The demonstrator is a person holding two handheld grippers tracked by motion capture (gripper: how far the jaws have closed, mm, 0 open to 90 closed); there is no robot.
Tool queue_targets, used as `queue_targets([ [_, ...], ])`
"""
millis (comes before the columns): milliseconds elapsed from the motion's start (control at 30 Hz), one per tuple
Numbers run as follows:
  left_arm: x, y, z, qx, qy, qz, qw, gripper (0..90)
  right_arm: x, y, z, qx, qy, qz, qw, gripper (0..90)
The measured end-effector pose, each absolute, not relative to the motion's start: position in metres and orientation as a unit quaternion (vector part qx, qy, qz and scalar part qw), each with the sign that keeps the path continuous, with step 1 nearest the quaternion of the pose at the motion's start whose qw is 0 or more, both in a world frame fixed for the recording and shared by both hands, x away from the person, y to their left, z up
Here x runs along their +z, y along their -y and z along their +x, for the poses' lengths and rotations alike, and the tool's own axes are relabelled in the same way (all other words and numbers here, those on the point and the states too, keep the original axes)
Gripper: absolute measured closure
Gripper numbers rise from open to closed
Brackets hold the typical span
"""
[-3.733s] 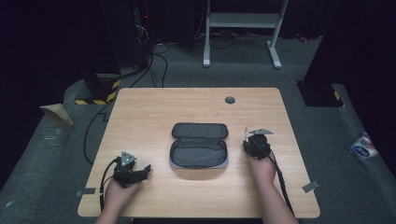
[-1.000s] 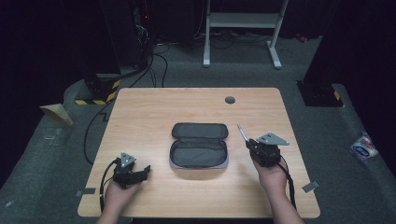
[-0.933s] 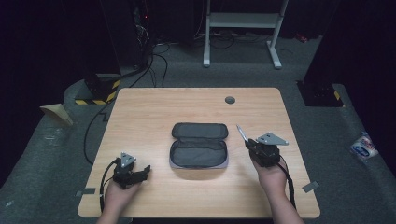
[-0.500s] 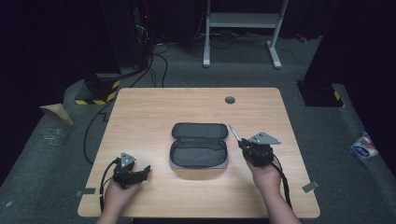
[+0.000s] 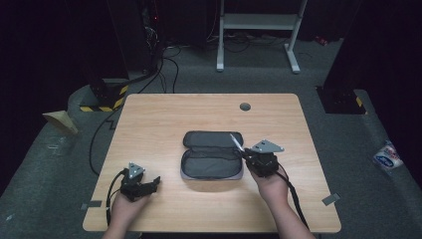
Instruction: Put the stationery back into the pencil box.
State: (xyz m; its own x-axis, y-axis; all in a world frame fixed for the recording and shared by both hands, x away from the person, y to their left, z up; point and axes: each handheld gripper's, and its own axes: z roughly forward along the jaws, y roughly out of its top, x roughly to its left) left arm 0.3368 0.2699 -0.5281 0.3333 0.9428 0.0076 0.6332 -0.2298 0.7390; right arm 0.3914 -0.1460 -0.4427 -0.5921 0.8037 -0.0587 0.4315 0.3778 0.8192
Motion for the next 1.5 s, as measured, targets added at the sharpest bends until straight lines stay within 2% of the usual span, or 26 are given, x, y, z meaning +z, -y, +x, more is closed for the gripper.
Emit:
queue_targets([
  [733, -0.528, -0.27, 0.337, 0.236, -0.526, 0.748, 0.328, 24.1, -0.45, 0.095, 0.389, 0.403, -0.826, 0.34, 0.201, 78.7],
  [1133, -0.528, -0.27, 0.337, 0.235, -0.525, 0.749, 0.329, 24.0, -0.447, 0.067, 0.401, 0.405, -0.839, 0.315, 0.182, 78.7],
  [1500, -0.528, -0.27, 0.337, 0.235, -0.524, 0.749, 0.329, 24.0, -0.456, 0.057, 0.402, 0.387, -0.854, 0.305, 0.164, 78.6],
])
